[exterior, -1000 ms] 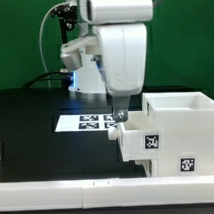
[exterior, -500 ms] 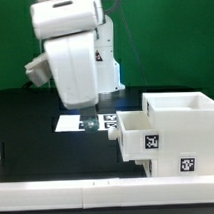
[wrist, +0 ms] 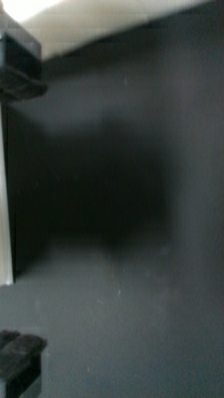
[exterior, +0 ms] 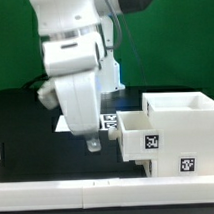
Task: Assemble drawer
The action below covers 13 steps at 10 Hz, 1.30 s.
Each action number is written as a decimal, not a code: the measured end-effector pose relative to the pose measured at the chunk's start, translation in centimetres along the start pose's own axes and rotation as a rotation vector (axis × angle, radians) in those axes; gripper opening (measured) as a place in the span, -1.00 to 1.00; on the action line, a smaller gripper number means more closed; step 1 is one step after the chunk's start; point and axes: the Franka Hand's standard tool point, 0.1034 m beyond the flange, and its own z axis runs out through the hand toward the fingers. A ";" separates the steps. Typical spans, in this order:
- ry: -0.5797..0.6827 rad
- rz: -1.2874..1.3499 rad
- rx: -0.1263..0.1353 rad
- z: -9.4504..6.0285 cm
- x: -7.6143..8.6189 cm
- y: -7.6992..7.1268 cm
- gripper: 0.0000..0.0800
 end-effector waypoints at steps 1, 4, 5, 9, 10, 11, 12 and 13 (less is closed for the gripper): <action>0.002 0.023 -0.013 -0.3 1.6 0.2 0.62; 0.006 0.037 -0.023 0.2 5.1 0.2 0.62; -0.002 0.036 -0.037 0.4 5.3 0.2 0.62; -0.003 0.051 -0.030 1.0 4.5 -0.2 0.62; -0.005 0.050 -0.027 0.8 3.7 -0.1 0.62; -0.007 0.060 -0.032 0.4 2.6 0.3 0.62; -0.006 0.071 -0.034 0.2 1.7 0.5 0.62; -0.006 0.081 -0.034 0.2 1.3 0.5 0.62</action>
Offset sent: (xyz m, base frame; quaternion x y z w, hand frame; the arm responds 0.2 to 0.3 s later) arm 0.0034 0.0430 0.0003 -0.0073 0.0121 0.0130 0.9998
